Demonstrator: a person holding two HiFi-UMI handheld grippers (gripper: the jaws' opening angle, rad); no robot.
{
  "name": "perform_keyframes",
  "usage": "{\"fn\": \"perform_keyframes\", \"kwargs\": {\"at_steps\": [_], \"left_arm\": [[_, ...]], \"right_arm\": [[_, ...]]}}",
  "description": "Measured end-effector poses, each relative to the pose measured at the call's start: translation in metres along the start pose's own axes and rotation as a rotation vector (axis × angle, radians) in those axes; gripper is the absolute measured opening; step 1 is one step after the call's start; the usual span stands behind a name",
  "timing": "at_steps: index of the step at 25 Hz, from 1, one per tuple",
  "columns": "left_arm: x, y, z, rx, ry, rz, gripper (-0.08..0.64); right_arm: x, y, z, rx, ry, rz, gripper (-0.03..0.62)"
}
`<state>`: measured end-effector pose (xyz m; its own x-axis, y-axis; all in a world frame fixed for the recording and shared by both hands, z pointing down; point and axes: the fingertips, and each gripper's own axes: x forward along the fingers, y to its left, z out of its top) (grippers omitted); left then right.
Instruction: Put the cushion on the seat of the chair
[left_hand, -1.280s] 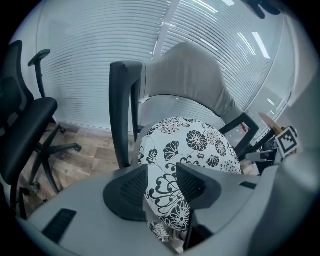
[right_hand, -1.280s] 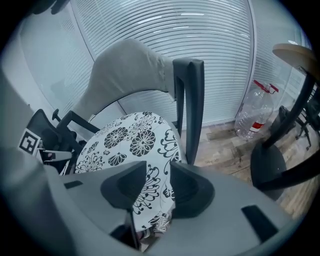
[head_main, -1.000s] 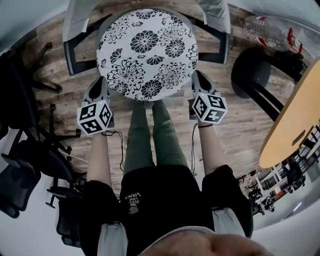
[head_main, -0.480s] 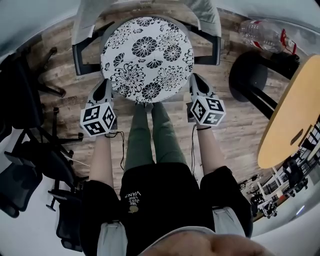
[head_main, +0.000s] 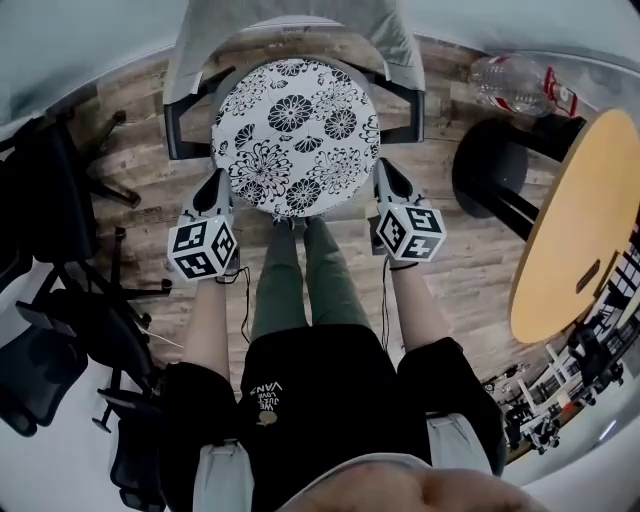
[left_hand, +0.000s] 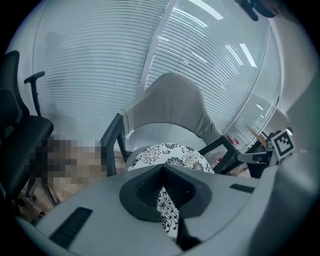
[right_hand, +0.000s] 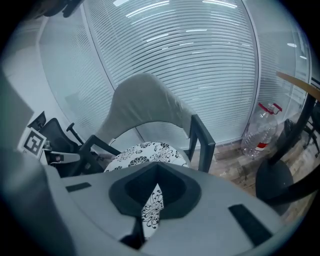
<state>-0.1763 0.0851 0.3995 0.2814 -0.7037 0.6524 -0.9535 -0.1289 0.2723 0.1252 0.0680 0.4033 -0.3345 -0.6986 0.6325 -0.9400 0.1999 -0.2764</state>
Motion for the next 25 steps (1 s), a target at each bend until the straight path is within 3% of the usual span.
{"fn": "perform_keyframes", "kwargs": {"at_steps": [6, 25], "left_arm": [[-0.016, -0.012, 0.014, -0.023, -0.034, -0.022, 0.011], [-0.094, -0.066, 0.106, 0.039, -0.226, -0.067, 0.011]], "right_arm": [[-0.016, 0.009, 0.015, -0.004, -0.022, 0.012, 0.017], [-0.094, 0.04, 0.115, -0.061, -0.219, 0.054, 0.017]]}}
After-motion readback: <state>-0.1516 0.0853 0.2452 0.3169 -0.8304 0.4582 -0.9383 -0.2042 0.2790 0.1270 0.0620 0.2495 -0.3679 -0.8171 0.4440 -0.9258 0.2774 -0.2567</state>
